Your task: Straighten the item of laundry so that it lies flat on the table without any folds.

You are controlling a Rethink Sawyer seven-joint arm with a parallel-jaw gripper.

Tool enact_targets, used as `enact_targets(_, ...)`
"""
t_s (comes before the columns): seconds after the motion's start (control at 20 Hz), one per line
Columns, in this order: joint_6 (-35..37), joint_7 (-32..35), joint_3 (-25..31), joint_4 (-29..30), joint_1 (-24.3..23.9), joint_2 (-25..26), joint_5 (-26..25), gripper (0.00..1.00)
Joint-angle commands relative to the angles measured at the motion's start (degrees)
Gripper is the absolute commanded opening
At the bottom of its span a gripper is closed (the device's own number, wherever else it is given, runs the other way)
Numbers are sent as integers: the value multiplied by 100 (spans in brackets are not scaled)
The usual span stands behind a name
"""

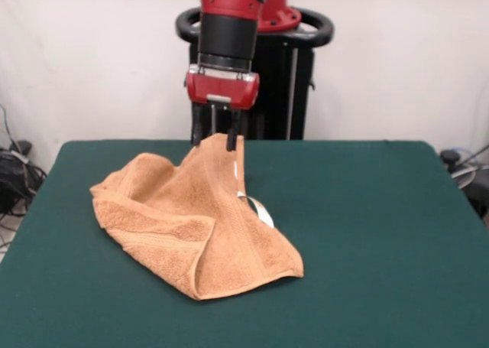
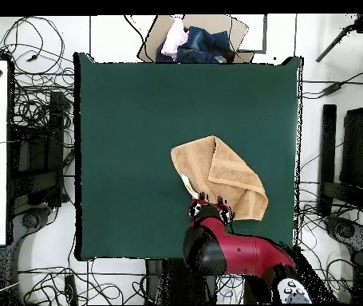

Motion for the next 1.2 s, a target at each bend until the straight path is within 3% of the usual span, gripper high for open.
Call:
enact_targets(0.05,837,528,450,289,-229,-358,91,100)
enact_targets(0.45,1279,397,771,347,-439,-689,164,100)
enact_targets(1.2,1060,594,380,444,-9,-926,13,100)
